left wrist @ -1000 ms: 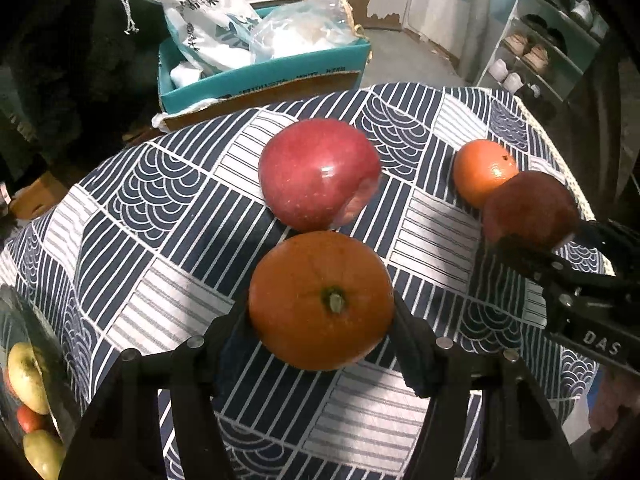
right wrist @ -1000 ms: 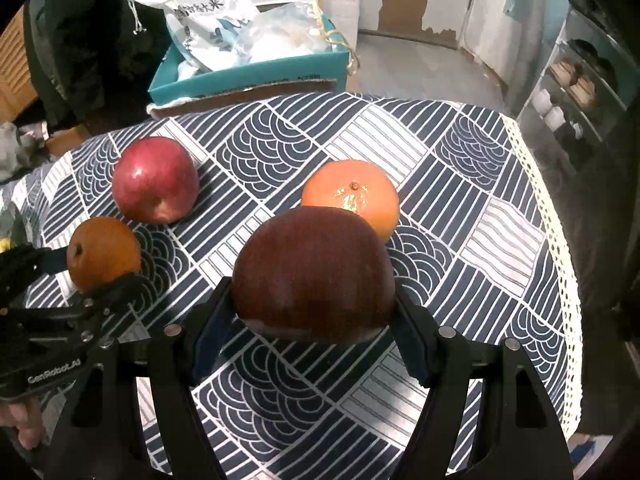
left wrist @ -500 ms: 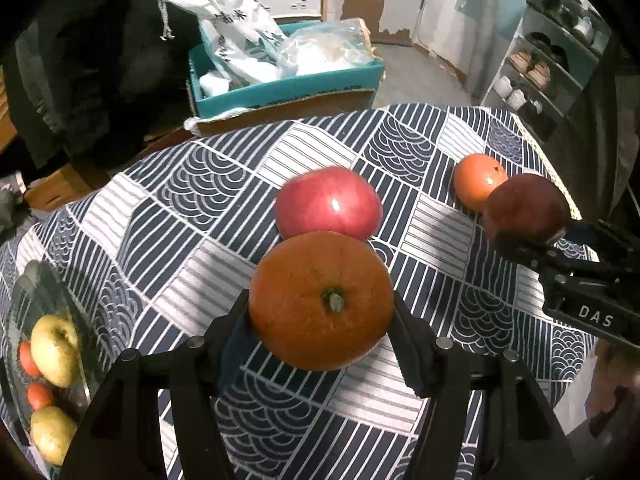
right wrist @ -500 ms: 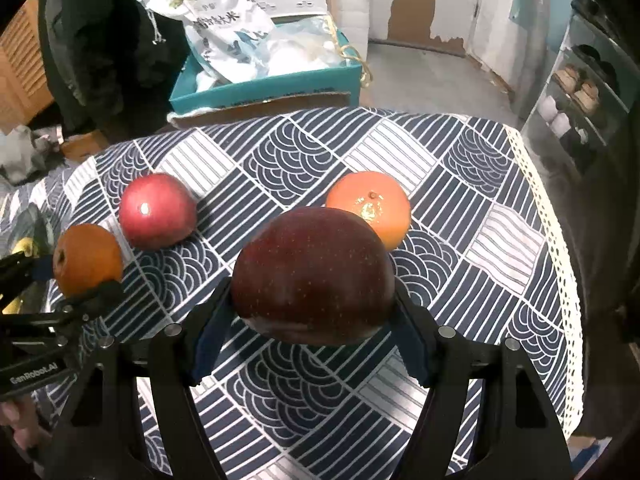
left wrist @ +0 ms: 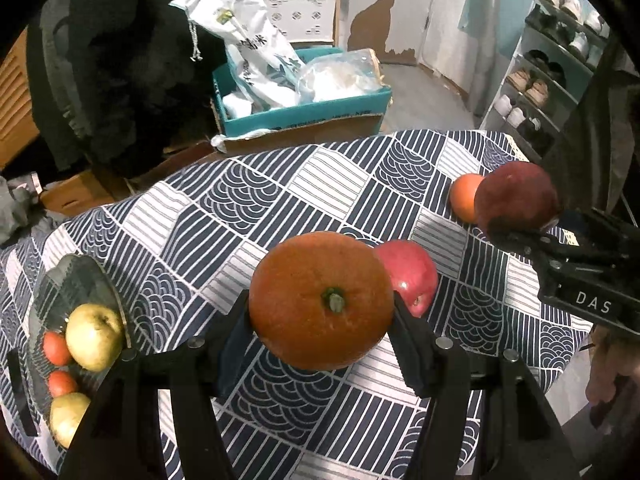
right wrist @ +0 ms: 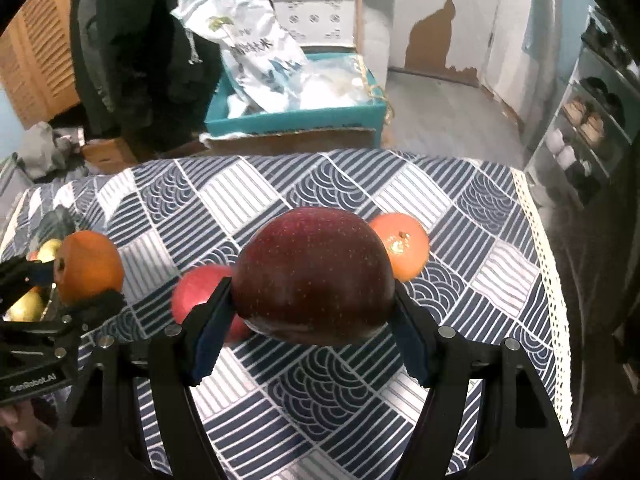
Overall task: Organize fruits
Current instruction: 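Carry the orange in the left gripper while the right carries the apple to the bowl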
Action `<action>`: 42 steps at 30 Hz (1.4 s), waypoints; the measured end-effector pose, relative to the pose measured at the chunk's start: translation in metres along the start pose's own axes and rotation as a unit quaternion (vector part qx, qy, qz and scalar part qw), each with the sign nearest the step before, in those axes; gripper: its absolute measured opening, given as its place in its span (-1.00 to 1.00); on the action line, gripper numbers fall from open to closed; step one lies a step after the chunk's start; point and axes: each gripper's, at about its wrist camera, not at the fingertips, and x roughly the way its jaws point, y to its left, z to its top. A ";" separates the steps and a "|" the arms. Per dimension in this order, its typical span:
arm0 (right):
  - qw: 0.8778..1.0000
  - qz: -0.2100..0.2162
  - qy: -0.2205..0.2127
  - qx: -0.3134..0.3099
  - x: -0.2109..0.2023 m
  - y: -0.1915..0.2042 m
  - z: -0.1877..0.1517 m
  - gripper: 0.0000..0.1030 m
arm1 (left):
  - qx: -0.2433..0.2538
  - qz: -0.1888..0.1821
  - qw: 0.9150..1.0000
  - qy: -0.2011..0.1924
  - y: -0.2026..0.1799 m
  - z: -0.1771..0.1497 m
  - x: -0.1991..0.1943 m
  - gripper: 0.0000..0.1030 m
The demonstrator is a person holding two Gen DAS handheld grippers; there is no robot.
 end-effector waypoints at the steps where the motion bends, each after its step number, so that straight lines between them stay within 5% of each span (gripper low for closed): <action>1: 1.000 0.002 -0.003 -0.002 -0.002 0.003 0.001 0.43 | -0.002 0.001 1.000 -0.002 0.002 -0.001 -0.003 0.27; 22: 0.996 0.059 -0.038 -0.049 -0.026 0.073 0.024 0.43 | -0.059 0.037 0.997 -0.027 0.071 -0.018 -0.051 0.27; 42: 0.988 0.108 -0.039 -0.105 -0.021 0.161 0.038 0.43 | -0.136 0.079 0.988 -0.001 0.156 -0.066 -0.057 0.28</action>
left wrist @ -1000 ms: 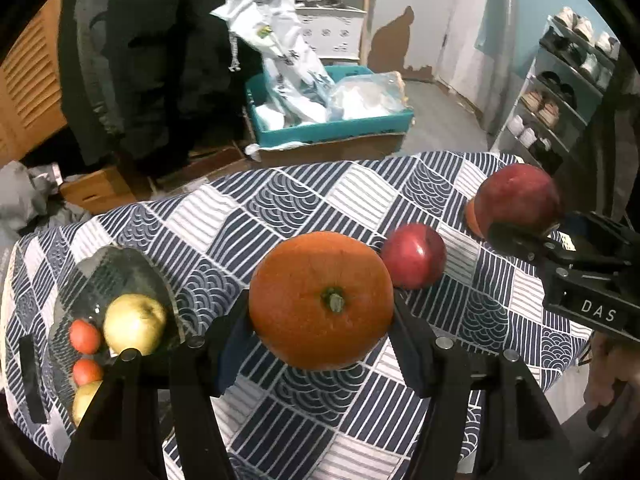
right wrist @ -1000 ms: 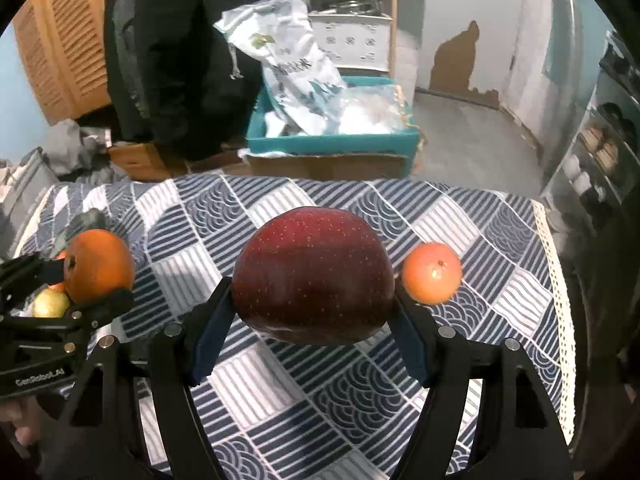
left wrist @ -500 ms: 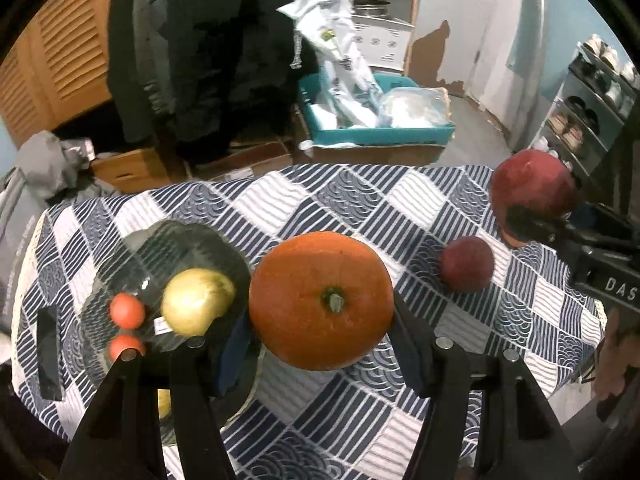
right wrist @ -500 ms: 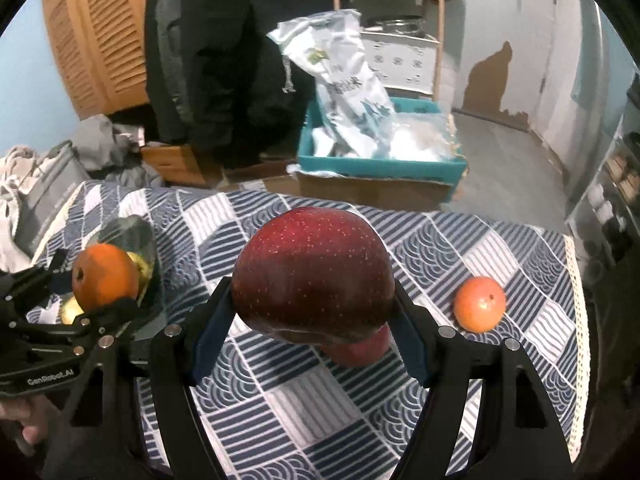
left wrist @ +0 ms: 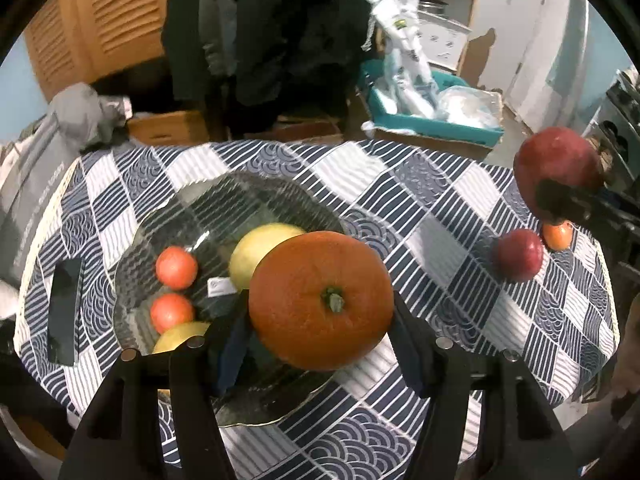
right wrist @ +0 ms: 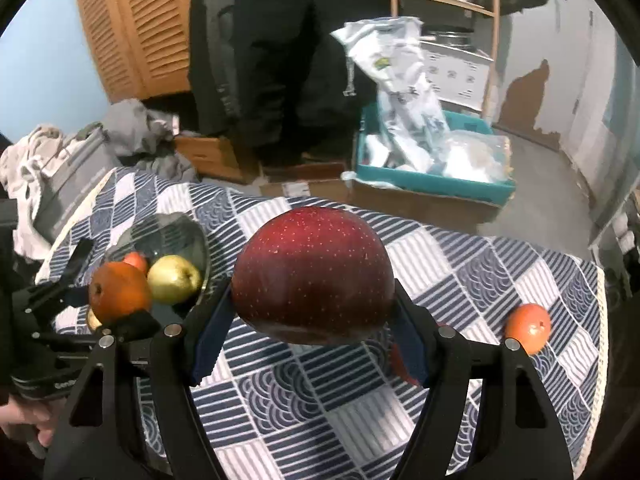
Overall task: Organize fruits
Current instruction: 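Carry the orange in the left gripper while the right carries the apple to the bowl, then lower the orange into the bowl and open the left gripper while the right releases the apple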
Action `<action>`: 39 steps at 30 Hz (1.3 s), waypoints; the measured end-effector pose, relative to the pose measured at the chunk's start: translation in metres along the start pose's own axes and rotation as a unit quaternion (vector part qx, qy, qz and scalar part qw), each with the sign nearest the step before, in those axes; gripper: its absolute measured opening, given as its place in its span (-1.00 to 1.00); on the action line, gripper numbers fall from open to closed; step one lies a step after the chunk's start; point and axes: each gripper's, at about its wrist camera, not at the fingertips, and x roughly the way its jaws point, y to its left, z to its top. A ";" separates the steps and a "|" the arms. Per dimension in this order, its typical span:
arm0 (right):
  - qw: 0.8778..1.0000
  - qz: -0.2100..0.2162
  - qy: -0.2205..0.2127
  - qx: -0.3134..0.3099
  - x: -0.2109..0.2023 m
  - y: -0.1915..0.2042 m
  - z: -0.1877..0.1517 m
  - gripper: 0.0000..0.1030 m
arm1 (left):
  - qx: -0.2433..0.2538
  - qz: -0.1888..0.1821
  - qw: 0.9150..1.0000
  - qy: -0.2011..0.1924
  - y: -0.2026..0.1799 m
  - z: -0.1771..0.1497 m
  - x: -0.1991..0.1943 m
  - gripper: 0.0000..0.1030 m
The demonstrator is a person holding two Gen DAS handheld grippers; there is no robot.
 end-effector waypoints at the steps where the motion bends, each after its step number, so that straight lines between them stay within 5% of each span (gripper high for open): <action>1: 1.000 0.002 0.001 -0.003 0.003 0.005 0.001 0.43 | -0.001 0.002 1.000 0.003 0.002 -0.001 0.002 0.28; 24: 0.998 0.037 0.030 -0.047 0.039 0.069 0.013 0.43 | -0.050 -0.005 0.995 0.089 0.043 -0.023 0.040 0.29; 29: 0.998 0.040 0.033 -0.047 0.044 0.073 0.015 0.43 | -0.043 -0.003 0.998 0.051 0.045 -0.017 0.026 0.65; 39: 0.997 0.048 0.040 -0.050 0.058 0.087 0.019 0.43 | -0.073 0.038 0.996 0.022 0.077 -0.003 0.006 0.65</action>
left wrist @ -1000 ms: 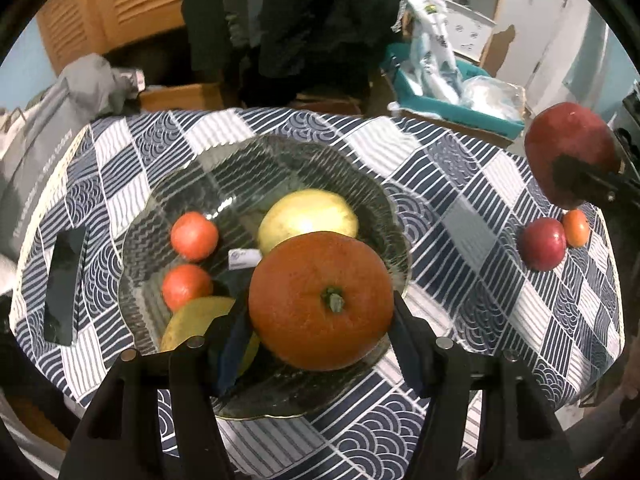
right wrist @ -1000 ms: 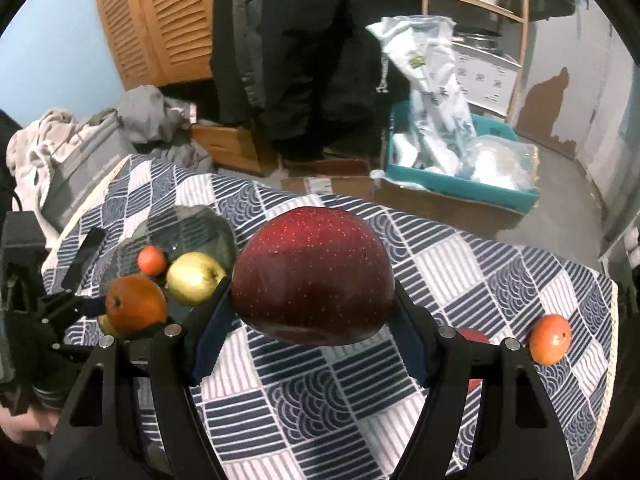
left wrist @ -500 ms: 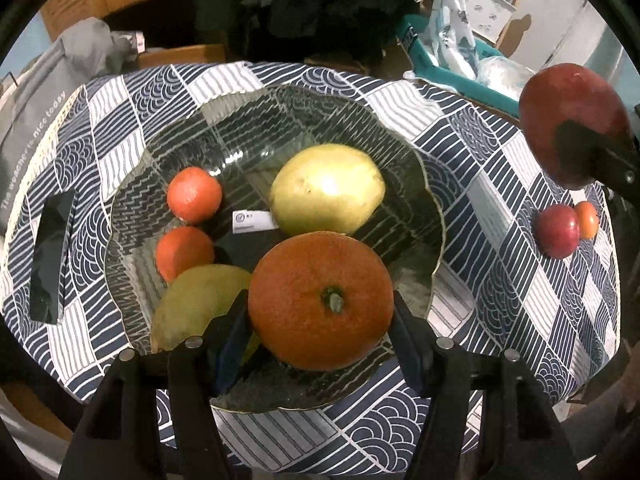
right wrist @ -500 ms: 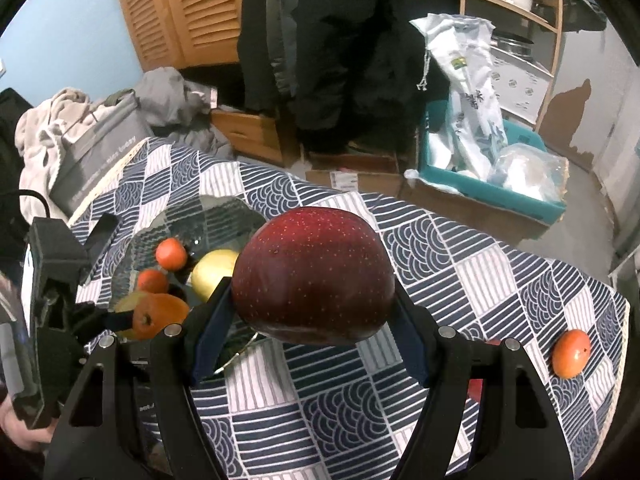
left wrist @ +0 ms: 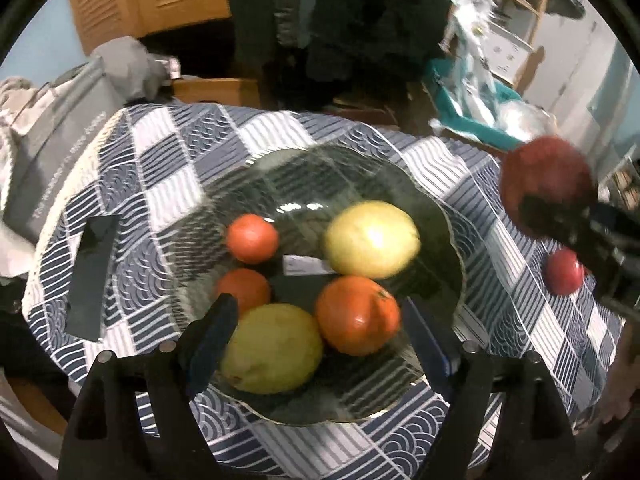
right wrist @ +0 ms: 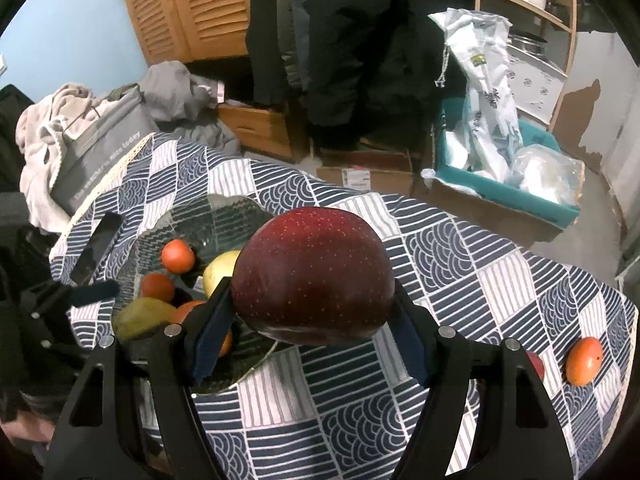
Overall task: Organize fruits
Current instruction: 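Lower the orange into the bowl and open the left gripper while the right releases the apple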
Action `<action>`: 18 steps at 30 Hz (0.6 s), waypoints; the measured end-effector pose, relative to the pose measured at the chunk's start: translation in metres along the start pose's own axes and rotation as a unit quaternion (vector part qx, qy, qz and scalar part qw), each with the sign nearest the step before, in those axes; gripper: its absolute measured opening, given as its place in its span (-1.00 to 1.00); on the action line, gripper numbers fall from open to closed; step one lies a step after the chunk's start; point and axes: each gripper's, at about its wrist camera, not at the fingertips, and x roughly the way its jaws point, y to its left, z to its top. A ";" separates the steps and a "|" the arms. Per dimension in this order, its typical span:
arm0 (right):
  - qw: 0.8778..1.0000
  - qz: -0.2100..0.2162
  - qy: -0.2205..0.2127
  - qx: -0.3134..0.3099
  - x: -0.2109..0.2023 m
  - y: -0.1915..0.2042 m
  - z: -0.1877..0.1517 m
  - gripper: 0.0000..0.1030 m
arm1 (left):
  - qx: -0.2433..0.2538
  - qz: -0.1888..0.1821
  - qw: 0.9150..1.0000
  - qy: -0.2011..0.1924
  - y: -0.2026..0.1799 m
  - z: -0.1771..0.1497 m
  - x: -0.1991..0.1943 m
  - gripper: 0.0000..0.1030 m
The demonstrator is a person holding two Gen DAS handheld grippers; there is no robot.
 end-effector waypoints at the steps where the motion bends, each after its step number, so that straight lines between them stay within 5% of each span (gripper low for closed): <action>1: 1.000 0.003 0.002 -0.001 0.002 0.002 0.001 0.43 | -0.008 0.004 1.000 -0.003 0.007 0.002 -0.002 0.65; 18: 0.996 0.058 0.039 -0.047 0.063 0.067 0.020 0.43 | -0.086 0.064 0.993 -0.044 0.091 0.017 -0.021 0.65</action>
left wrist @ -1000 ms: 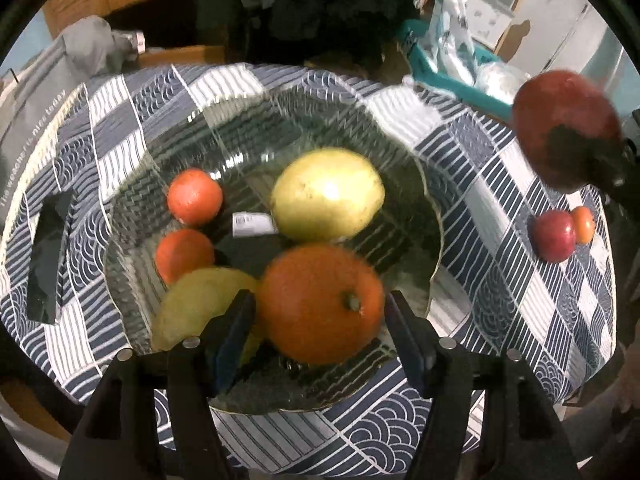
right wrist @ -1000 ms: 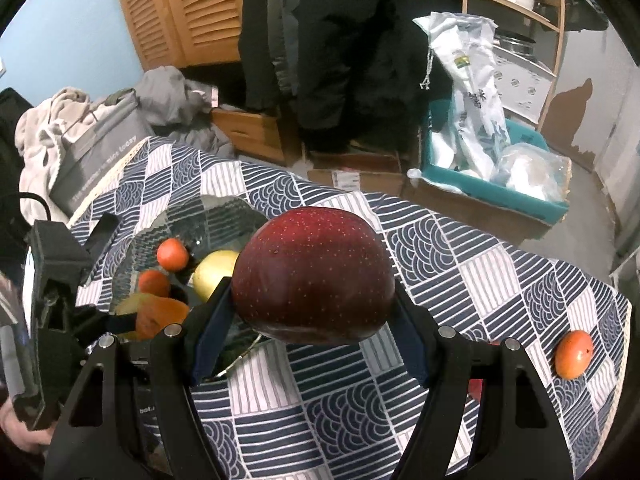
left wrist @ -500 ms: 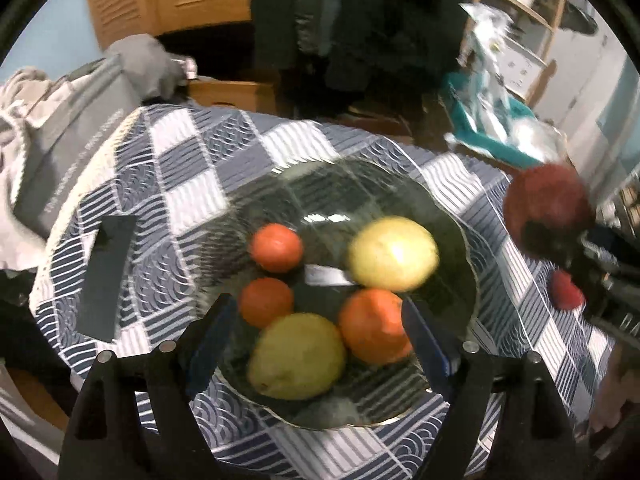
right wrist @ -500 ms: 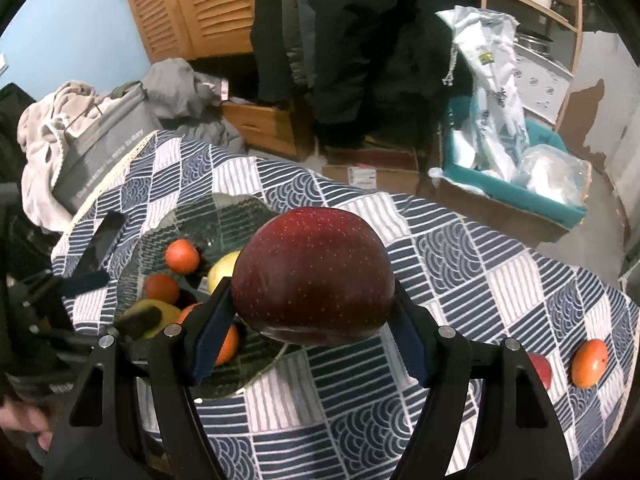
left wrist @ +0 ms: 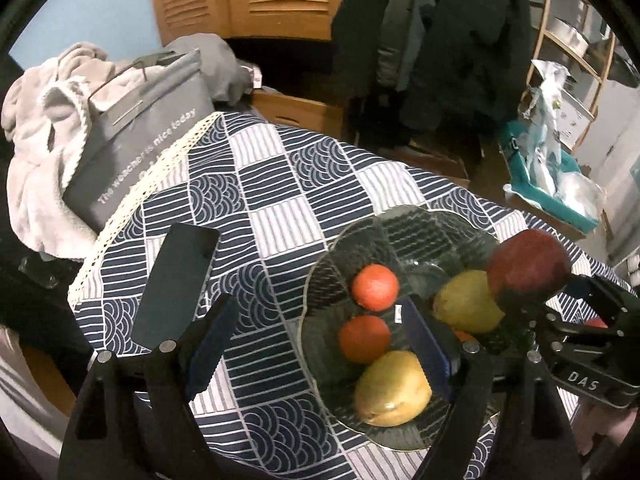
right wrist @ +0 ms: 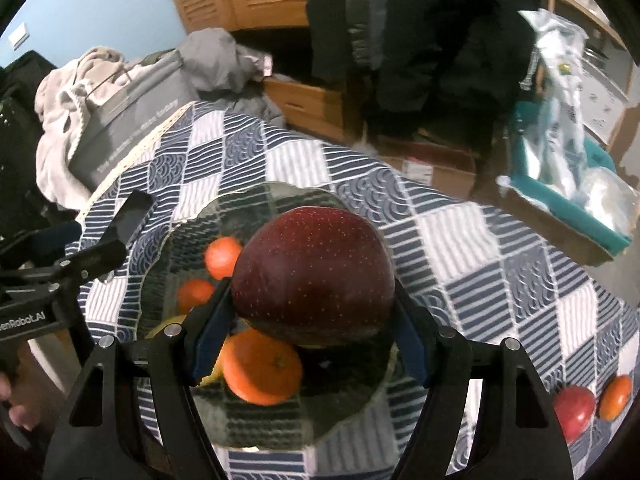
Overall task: Organize fruits
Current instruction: 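Lower the orange into the bowl and open the left gripper while the right releases the apple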
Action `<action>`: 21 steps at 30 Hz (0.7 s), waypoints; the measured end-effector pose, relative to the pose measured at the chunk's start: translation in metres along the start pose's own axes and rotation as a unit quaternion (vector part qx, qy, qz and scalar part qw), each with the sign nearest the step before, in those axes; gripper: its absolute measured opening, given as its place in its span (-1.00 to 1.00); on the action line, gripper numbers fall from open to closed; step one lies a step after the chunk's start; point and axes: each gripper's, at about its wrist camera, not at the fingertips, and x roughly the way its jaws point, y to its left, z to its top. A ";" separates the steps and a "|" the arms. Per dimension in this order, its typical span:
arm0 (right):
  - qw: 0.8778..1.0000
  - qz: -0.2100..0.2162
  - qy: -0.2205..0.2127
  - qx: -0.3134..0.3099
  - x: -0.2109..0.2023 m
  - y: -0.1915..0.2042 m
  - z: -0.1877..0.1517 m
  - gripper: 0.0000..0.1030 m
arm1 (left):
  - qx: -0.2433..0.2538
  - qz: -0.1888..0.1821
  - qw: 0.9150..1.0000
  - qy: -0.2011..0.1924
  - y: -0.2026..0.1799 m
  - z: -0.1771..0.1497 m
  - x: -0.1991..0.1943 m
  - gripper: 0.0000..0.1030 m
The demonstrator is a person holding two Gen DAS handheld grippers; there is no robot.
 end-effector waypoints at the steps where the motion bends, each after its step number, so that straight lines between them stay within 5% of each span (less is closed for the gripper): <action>1: 1.000 0.002 0.002 -0.002 0.003 0.003 0.001 0.43 | -0.004 0.000 1.000 0.000 0.002 0.000 0.000 0.65; 16: 0.998 0.037 0.043 -0.032 0.036 0.035 0.006 0.45 | -0.043 0.007 0.999 0.006 0.026 0.003 0.003 0.65; 21: 0.998 0.038 0.023 -0.039 0.026 0.039 0.009 0.44 | -0.049 0.005 0.999 0.006 0.028 0.004 0.001 0.65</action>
